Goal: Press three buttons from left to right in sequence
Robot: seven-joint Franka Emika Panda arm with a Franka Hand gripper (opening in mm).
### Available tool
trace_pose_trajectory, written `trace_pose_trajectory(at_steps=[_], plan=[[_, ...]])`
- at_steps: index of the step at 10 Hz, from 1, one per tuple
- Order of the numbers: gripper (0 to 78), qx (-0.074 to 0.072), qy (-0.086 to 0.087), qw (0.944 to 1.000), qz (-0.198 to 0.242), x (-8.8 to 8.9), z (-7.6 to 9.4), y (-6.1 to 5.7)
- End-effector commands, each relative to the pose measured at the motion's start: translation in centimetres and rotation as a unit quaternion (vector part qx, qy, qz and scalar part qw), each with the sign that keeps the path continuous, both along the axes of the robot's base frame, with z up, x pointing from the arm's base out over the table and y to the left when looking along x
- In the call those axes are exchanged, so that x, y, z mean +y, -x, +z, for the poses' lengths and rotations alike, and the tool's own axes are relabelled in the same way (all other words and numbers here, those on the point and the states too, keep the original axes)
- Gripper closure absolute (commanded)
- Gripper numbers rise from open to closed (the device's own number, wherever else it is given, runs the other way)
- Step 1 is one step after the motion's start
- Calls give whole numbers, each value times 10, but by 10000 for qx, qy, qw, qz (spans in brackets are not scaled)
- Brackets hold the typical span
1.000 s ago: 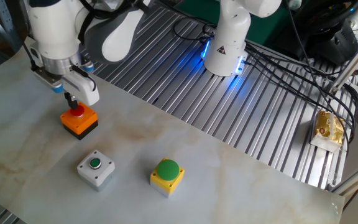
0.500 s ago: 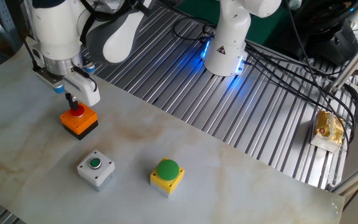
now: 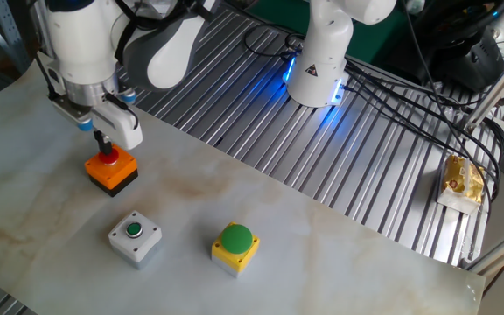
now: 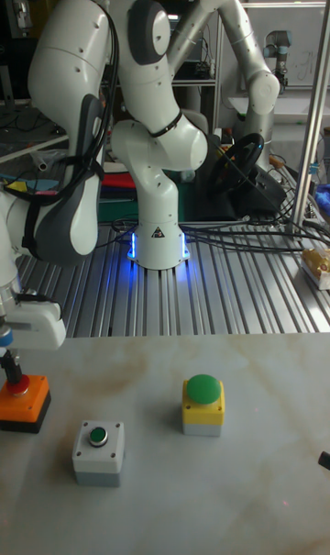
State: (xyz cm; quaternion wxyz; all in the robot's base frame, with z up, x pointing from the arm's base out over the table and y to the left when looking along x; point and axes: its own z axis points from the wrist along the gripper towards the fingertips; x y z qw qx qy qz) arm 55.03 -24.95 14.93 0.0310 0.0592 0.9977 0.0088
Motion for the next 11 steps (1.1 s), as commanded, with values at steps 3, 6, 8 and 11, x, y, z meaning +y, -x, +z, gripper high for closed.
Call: trace_pose_trajectory(at_steps=[3,6,8,11], plan=[[776,-19,12,10000,-26,6,-3,0],[776,-1,15,10000,-18,6,-3,-1],[776,29,12,10000,-36,6,-3,-1],[776,66,10,9999,-79,5,-3,-3]])
